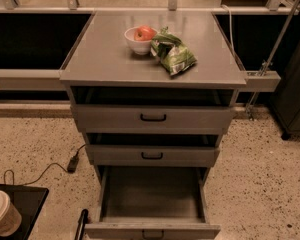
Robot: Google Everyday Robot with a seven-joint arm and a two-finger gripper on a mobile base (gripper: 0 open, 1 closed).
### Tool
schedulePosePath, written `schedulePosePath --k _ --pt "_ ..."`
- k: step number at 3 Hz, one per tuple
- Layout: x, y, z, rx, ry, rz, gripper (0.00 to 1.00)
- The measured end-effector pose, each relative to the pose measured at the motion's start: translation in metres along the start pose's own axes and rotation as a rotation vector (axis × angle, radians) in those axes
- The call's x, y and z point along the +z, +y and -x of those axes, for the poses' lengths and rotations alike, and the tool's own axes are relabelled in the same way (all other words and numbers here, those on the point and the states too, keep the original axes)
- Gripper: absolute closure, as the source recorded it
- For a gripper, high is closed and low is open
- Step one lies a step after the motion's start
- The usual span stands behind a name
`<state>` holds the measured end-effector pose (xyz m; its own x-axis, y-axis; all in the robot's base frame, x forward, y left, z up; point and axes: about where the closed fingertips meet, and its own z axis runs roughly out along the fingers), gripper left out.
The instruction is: Close bottom drawer
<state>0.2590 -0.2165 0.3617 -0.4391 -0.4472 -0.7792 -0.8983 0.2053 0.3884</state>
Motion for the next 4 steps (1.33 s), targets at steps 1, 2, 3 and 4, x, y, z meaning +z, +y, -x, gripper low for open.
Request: schedulePosePath --k 1,2,3,4 --pt "0.0 0.0 0.0 0.0 0.0 0.0 0.0" --pt "0.017 0.003 -0.012 -0.027 -0.022 0.021 0.0" --pt "0.047 -0.022 -0.044 -0.103 -0.071 -0.021 0.0" --pt "0.089 -0.066 -0.077 -0.138 -0.146 -0.1 0.0"
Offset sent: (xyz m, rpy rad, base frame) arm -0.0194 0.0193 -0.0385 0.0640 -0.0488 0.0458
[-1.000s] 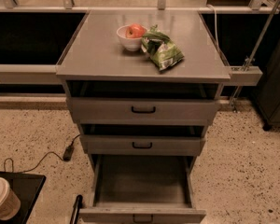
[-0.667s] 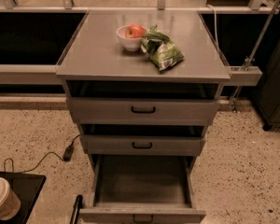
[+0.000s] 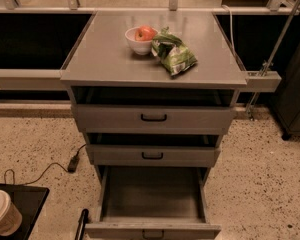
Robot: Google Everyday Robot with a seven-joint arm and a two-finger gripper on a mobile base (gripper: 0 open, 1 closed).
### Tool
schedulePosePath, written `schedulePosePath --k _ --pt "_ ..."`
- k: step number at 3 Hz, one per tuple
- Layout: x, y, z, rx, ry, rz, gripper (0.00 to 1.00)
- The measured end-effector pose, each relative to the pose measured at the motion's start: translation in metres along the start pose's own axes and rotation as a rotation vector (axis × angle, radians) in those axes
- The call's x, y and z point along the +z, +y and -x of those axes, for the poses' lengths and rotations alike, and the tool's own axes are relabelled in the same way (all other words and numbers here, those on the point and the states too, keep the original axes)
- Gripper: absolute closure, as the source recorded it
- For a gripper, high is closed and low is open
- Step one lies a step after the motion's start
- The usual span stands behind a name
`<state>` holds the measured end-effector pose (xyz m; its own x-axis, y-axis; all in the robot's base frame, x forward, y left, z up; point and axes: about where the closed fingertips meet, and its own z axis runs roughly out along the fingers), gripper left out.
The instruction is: Close bottom drawer
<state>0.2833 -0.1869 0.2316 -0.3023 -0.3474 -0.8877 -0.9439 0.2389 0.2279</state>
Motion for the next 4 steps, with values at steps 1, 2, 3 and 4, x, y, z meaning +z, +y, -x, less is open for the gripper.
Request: schedulePosePath --k 1,2,3,4 --pt "0.049 -0.041 -0.03 0.024 -0.07 -0.057 0.0" --pt "0.068 -0.047 -0.064 0.065 -0.086 -0.089 0.0" --pt "0.068 -0.047 -0.064 0.065 -0.086 -0.089 0.0" --pt "0.079 -0.068 -0.062 0.067 -0.091 -0.113 0.0"
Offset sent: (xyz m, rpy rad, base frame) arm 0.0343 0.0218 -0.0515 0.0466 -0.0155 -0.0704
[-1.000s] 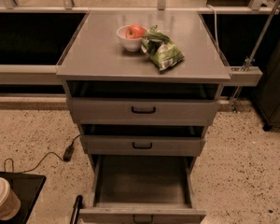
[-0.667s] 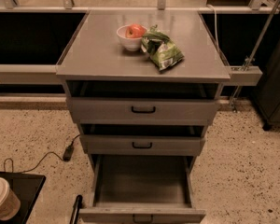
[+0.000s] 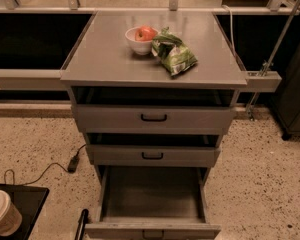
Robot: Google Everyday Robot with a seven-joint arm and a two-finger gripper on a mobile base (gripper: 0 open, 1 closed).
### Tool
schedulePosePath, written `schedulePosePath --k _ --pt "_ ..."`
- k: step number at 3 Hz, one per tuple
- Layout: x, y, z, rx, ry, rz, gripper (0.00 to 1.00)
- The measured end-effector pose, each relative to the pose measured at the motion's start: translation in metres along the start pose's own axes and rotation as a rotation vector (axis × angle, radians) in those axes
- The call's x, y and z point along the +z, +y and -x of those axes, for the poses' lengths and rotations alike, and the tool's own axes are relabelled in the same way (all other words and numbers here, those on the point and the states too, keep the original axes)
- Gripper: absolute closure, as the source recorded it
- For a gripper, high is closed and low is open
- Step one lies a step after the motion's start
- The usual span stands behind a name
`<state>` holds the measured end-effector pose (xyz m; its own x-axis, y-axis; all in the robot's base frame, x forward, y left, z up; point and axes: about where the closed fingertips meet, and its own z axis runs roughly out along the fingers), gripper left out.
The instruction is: Close bottom drawer
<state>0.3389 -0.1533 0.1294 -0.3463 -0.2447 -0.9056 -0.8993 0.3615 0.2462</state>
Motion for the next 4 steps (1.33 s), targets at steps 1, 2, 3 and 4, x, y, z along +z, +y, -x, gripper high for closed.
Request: schedulePosePath --k 1,2,3,4 --pt "0.024 -0.037 0.003 0.007 0.021 -0.038 0.0" --pt "0.047 -0.077 0.01 0.024 0.048 -0.079 0.0" --pt "0.068 -0.105 0.025 0.009 0.062 -0.111 0.0" --pt "0.086 -0.125 0.047 -0.02 0.058 -0.14 0.0"
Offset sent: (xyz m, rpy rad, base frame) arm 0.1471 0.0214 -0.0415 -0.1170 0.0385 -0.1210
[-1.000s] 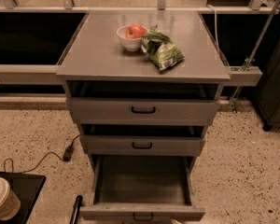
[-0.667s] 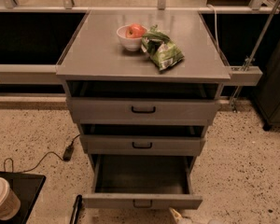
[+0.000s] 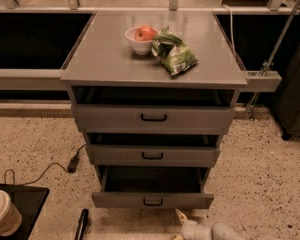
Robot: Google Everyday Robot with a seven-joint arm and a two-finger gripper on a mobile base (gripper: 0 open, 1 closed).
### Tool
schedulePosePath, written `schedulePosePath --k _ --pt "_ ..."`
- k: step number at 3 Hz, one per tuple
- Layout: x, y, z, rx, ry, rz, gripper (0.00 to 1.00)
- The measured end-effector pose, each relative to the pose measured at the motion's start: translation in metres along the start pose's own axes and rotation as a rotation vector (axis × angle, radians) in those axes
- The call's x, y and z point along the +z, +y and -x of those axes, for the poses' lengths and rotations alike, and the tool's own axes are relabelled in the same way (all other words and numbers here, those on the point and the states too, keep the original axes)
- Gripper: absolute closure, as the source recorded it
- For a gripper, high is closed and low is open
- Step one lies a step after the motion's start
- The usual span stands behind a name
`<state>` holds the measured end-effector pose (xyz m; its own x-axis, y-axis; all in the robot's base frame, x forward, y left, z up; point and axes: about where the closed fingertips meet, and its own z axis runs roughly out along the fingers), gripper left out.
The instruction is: Close bottom drawer
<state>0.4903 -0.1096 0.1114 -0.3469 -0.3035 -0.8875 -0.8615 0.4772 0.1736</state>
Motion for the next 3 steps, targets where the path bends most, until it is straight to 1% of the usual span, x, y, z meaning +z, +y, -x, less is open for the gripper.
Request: schedulePosePath --k 1,2,3 --pt "0.013 -0.016 0.028 -0.039 -0.01 -0.035 0.0" --pt "0.013 -0.016 0.028 -0.039 -0.01 -0.035 0.0" --pt "0.017 -0.048 0.046 -0.058 -0.03 -0.066 0.0"
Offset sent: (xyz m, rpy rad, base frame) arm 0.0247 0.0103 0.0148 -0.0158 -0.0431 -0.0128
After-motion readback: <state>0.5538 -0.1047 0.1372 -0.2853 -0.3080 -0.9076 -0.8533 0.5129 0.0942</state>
